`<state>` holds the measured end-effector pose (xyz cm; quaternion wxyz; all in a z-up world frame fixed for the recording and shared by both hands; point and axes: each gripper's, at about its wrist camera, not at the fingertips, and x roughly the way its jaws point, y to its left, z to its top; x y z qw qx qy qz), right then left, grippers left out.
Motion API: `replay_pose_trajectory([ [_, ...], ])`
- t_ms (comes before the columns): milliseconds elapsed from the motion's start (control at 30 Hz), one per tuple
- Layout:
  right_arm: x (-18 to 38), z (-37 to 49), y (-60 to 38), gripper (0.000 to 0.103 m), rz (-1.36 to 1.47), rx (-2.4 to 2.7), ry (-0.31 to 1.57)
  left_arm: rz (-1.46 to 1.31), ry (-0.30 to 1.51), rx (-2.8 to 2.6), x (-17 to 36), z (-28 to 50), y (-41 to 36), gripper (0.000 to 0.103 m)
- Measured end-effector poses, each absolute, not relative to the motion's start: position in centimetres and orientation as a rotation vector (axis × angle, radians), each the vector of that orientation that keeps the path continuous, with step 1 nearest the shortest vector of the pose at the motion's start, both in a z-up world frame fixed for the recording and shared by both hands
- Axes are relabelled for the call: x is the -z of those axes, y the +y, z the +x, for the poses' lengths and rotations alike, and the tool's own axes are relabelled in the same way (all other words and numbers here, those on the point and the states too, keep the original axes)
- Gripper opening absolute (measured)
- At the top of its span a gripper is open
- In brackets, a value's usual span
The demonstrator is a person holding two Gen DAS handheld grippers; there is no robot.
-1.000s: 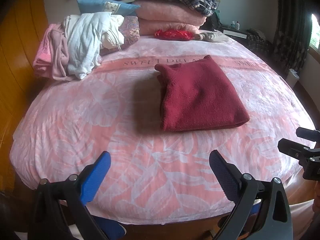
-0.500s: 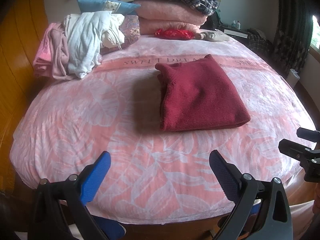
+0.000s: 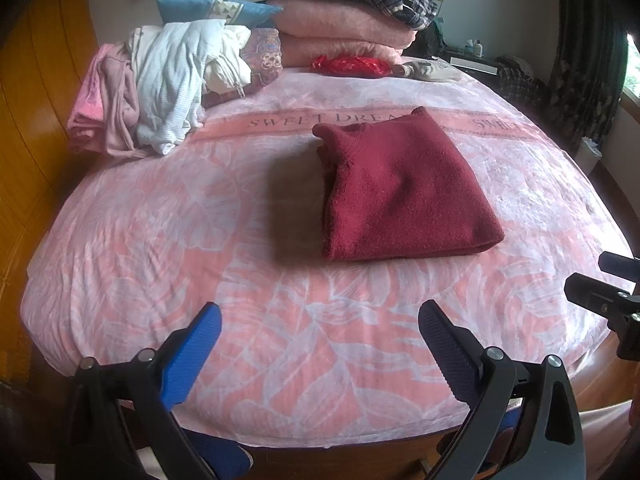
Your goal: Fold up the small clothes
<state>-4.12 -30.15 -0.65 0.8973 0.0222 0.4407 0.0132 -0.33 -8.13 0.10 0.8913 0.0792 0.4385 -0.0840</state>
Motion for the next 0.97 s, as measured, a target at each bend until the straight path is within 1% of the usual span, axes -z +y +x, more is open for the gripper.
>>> replay_pose_trajectory([
  [967, 0.82, -3.8, -30.57, 0.097, 0.032, -0.041, 0.92, 0.16, 0.903, 0.174, -0.15, -0.4, -7.35, 0.099],
])
